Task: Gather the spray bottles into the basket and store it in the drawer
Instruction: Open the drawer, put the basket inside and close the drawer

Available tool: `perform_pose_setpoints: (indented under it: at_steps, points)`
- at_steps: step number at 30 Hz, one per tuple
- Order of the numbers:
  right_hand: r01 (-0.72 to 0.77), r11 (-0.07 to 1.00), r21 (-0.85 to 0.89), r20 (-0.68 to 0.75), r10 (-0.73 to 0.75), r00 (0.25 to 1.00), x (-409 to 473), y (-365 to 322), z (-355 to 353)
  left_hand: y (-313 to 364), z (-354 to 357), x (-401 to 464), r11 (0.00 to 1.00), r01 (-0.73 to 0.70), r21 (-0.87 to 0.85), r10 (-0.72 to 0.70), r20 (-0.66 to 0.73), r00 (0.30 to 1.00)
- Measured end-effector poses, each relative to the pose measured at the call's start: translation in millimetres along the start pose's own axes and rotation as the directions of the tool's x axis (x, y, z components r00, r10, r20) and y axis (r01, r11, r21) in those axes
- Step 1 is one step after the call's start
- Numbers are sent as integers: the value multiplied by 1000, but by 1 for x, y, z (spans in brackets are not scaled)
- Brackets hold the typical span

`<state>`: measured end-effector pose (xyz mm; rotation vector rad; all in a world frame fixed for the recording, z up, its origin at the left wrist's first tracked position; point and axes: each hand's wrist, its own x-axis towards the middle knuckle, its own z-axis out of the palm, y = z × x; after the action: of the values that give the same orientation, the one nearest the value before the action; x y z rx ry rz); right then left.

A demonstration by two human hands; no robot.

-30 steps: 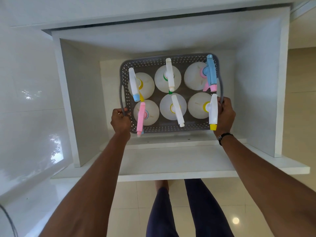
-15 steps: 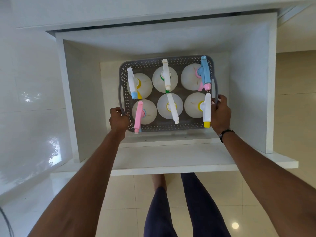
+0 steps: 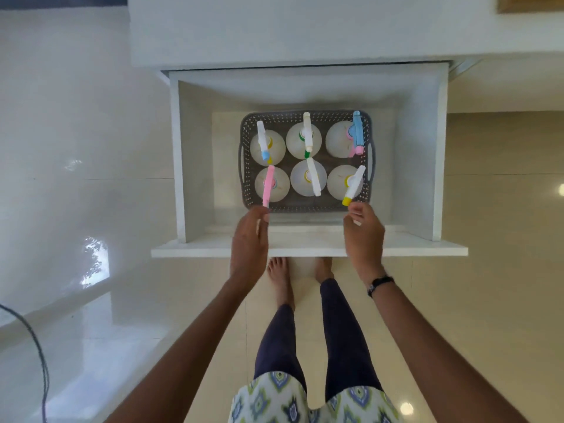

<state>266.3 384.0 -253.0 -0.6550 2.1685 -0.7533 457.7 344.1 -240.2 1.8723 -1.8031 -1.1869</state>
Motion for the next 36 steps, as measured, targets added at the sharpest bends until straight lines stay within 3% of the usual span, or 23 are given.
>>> perform_pose_setpoints:
  at_steps: [5, 9, 12, 18, 26, 36]
  points:
    - [235, 958, -162, 108, -219, 970, -52, 12, 7, 0, 13, -49, 986, -84, 142, 55, 197, 979]
    - [501, 819, -281, 211, -456, 864, -69, 27, -4, -5, 19, -56, 940, -240, 243, 189, 214, 958]
    - [604, 725, -330, 248, -551, 797, -67, 39, -14, -9, 18, -52, 921, -286, 266, 238, 198, 951]
    - [683, 629, -371, 300, -615, 729, -53, 40, -21, -4, 12, -41, 862, -397, 316, 336, 231, 913]
    - [708, 583, -399, 303, -644, 702, -25, 18, -17, 5, 10, -8, 821, -453, 349, 400, 215, 891]
    - [733, 489, -473, 276, -707, 651, 42, -25, -14, 22, -2, 70, 772, -475, 423, 504, 48, 862]
